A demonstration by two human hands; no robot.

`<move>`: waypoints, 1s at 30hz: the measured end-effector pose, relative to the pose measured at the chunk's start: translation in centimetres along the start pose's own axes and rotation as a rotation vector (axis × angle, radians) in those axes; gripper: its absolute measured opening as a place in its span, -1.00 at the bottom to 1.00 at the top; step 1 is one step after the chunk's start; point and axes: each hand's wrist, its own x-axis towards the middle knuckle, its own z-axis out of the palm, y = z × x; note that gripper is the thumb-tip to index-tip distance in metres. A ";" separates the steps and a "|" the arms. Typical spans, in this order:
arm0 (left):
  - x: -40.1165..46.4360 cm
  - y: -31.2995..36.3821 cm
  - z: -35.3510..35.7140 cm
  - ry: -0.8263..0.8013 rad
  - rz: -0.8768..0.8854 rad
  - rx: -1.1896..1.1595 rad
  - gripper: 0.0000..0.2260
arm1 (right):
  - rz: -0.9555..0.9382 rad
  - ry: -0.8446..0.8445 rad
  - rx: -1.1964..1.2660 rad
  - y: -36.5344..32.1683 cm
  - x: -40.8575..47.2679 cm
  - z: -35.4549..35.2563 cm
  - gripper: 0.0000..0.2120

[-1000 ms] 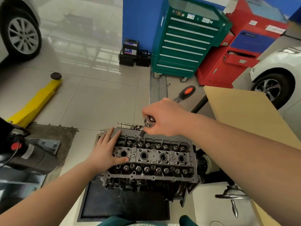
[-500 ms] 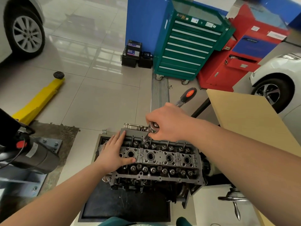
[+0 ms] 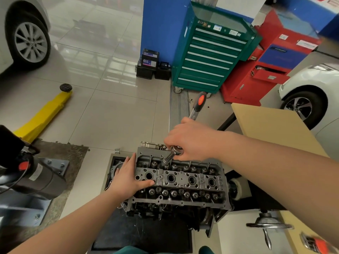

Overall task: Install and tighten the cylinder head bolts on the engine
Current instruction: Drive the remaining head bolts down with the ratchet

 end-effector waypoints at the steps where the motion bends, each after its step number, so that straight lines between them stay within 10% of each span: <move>1: 0.0 0.2 -0.1 -0.001 -0.001 -0.002 0.31 | 0.015 0.003 -0.002 -0.3 0.2 -0.1 -0.81; 7: -1.2 4.9 -0.8 0.204 0.284 -0.034 -0.06 | 0.598 0.086 0.137 -3.1 1.3 1.4 -0.63; 10: -1.5 10.6 -0.3 0.036 0.353 -0.293 -0.44 | 0.889 0.119 0.461 -4.1 0.4 2.4 -0.50; 15: -1.3 15.8 1.7 0.015 0.271 -0.618 -0.66 | 0.722 0.018 0.755 -3.4 -2.9 1.1 -0.38; 23: -0.6 15.3 1.4 -0.027 0.260 -0.551 -0.86 | 0.226 -0.026 0.105 0.0 -5.1 -0.1 -0.45; 30: -1.8 15.5 0.8 0.098 0.166 -0.680 -0.84 | 0.165 -0.016 0.175 1.9 -3.7 -1.2 -0.67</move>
